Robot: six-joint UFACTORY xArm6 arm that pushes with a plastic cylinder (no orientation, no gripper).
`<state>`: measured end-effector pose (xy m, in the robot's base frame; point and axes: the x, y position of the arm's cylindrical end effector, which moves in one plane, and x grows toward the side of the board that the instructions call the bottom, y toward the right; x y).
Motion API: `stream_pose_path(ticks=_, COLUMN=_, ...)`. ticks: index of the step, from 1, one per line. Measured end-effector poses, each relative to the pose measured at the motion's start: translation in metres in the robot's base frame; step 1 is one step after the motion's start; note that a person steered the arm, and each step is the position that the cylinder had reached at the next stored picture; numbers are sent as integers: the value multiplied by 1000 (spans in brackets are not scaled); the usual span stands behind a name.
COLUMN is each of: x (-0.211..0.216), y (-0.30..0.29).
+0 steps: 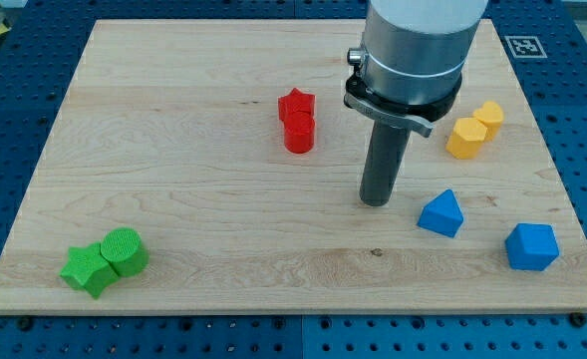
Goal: Move the blue triangle top left of the blue cube
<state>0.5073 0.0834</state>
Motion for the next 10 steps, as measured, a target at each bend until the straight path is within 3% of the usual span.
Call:
stream_pose_path(ticks=7, x=19, y=95)
stream_pose_path(ticks=10, x=25, y=49)
